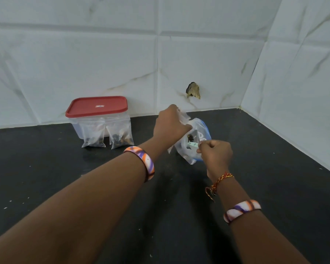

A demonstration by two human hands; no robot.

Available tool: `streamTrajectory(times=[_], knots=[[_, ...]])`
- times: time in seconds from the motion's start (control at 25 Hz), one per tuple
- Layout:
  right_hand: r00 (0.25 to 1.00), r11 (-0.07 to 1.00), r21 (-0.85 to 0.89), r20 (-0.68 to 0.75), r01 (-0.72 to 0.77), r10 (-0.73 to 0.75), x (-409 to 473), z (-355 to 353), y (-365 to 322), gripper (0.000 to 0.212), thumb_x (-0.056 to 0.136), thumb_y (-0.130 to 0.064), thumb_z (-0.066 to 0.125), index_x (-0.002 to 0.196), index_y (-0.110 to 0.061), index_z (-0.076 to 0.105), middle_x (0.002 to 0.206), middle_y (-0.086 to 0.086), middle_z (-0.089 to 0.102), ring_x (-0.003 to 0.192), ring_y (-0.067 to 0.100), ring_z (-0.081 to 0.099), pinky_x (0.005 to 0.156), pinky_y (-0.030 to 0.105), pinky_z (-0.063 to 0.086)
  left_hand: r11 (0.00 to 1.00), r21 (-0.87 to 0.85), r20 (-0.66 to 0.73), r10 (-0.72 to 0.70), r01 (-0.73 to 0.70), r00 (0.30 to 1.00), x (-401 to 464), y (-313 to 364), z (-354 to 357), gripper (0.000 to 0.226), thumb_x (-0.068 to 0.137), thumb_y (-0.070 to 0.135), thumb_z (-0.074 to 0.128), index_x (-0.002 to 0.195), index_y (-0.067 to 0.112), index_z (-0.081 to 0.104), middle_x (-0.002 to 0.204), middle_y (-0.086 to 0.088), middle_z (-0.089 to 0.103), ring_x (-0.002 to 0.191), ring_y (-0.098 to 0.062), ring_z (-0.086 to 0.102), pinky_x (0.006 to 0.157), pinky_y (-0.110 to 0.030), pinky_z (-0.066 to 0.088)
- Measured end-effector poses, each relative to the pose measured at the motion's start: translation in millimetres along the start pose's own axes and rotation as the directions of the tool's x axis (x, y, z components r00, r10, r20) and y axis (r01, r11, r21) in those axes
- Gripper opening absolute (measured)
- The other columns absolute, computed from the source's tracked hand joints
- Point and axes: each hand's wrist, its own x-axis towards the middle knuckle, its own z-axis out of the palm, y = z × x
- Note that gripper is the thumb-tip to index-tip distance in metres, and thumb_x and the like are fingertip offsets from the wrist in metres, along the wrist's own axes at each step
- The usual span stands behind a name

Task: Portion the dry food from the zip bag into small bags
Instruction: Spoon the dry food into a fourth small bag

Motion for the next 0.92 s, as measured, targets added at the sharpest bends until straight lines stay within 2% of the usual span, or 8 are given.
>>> streamTrajectory(times=[0.2,0.36,0.56,0.76,0.92], knots=[[0.998,0.991,0.126,-0.019,-0.055,0.058,-21,-6,-2,0.009,0.083,-0.005,0.063,0.086,0.000,0.071,0.083,0.008,0.067,0.066,0.008,0.059,0.048,0.014,0.041,0.998,-0.029,-0.122,-0.067,0.064,0.990,-12,-8,-14,0.036,0.076,0.019,0.067,0.107,0.006,0.056,0.101,-0.009,0.063,0.083,-0.017,0.054,0.067,-0.025,0.041],[0.993,0.972,0.205,-0.011,-0.114,0.118,-39,-16,-3,0.011,0.084,-0.005,0.063,0.092,-0.001,0.070,0.077,0.008,0.067,0.061,0.008,0.057,0.050,0.016,0.042,0.995,-0.086,-0.013,-0.056,0.055,0.998,-26,-16,-20,0.055,0.072,0.027,0.076,0.117,0.008,0.050,0.110,-0.007,0.060,0.090,-0.014,0.053,0.071,-0.023,0.043],[0.993,0.969,0.224,-0.034,-0.102,0.112,-59,-23,2,0.014,0.085,-0.007,0.063,0.096,-0.002,0.071,0.070,0.005,0.066,0.054,0.006,0.054,0.047,0.014,0.042,0.987,-0.158,0.138,-0.012,0.034,0.990,-47,-27,-29,0.073,0.065,0.029,0.082,0.123,0.008,0.042,0.114,-0.005,0.054,0.100,-0.016,0.054,0.074,-0.022,0.043],[0.995,0.955,0.286,-0.038,-0.079,0.094,-75,-31,2,0.014,0.085,-0.006,0.063,0.096,-0.002,0.071,0.067,0.004,0.065,0.049,0.004,0.053,0.043,0.011,0.041,0.993,-0.112,0.210,0.002,0.022,0.978,-67,-47,-37,0.069,0.069,0.020,0.079,0.126,0.008,0.043,0.122,-0.009,0.053,0.097,-0.013,0.049,0.065,-0.015,0.038],[1.000,0.914,0.404,0.016,-0.029,0.025,-85,-35,-13,0.008,0.083,0.000,0.062,0.087,0.001,0.070,0.047,-0.001,0.063,0.032,-0.001,0.044,0.036,0.009,0.034,0.996,-0.088,0.185,0.028,-0.012,0.982,-74,-59,-42,0.064,0.068,0.020,0.080,0.122,0.006,0.047,0.120,-0.011,0.055,0.097,-0.014,0.050,0.076,-0.023,0.039]])
